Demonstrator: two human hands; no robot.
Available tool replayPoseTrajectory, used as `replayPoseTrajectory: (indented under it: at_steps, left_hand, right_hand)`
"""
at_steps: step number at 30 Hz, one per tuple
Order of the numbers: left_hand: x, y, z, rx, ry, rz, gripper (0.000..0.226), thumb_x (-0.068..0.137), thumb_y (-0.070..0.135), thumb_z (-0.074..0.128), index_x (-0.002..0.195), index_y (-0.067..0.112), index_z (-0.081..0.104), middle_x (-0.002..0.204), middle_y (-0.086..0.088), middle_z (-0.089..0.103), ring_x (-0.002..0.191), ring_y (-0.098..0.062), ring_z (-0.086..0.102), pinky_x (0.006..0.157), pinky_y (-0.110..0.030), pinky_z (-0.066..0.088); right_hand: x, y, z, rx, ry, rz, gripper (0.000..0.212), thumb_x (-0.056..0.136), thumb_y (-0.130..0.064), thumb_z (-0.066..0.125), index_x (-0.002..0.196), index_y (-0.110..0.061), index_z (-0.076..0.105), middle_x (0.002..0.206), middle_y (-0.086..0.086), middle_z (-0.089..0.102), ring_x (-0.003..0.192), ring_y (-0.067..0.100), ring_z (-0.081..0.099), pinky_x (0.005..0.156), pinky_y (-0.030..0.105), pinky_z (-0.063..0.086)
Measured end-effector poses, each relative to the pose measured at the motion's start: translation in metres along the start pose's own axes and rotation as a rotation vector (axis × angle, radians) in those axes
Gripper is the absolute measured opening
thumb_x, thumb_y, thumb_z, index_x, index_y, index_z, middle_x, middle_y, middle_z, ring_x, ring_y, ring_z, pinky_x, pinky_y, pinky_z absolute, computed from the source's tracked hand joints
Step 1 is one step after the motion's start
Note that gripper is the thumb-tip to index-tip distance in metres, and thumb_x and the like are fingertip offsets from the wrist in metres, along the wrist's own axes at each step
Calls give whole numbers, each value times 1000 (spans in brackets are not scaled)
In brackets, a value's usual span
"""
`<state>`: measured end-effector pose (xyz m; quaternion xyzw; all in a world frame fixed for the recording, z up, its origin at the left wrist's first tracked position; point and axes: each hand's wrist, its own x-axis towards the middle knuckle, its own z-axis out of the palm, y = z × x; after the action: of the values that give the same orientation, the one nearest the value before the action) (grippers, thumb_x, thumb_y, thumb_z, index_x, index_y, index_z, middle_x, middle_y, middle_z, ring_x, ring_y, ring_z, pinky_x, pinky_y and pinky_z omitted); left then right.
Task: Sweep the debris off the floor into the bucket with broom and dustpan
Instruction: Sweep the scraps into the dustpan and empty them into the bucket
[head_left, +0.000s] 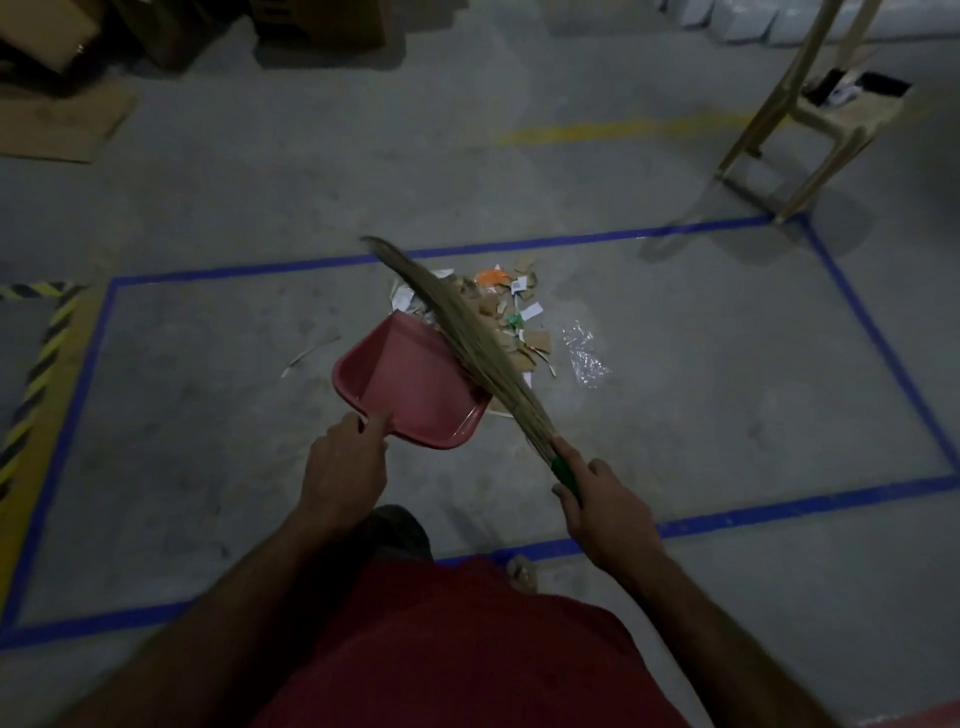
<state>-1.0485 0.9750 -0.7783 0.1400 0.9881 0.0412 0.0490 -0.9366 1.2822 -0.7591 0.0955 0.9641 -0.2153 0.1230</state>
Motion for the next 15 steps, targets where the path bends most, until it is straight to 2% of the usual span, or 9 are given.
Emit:
replayPoseTrajectory:
  at_steps: [6, 9, 15]
  left_hand:
    - [65, -41, 13, 2, -60, -22, 36, 86, 14, 68, 121, 14, 63, 82, -14, 57, 64, -35, 57, 56, -33, 33]
    - [96, -69, 13, 3, -114, -29, 38, 87, 16, 68, 124, 15, 63, 87, -14, 60, 69, -35, 60, 58, -35, 39]
    - [159, -104, 11, 6, -178, -7, 42, 87, 19, 68, 128, 19, 62, 91, -15, 62, 74, -36, 62, 61, -38, 47]
  right_hand:
    - [73, -11, 4, -35, -35, 31, 67, 102, -44, 43, 154, -47, 2, 95, 0, 48, 65, 12, 50, 55, 30, 50]
    - [105, -25, 5, -46, -56, 51, 66, 101, -43, 44, 154, -46, 4, 96, -1, 48, 64, 9, 49, 52, 24, 45]
    - [167, -51, -2, -85, -40, 63, 64, 101, -44, 44, 153, -46, 7, 95, -3, 45, 66, 11, 48, 50, 23, 38]
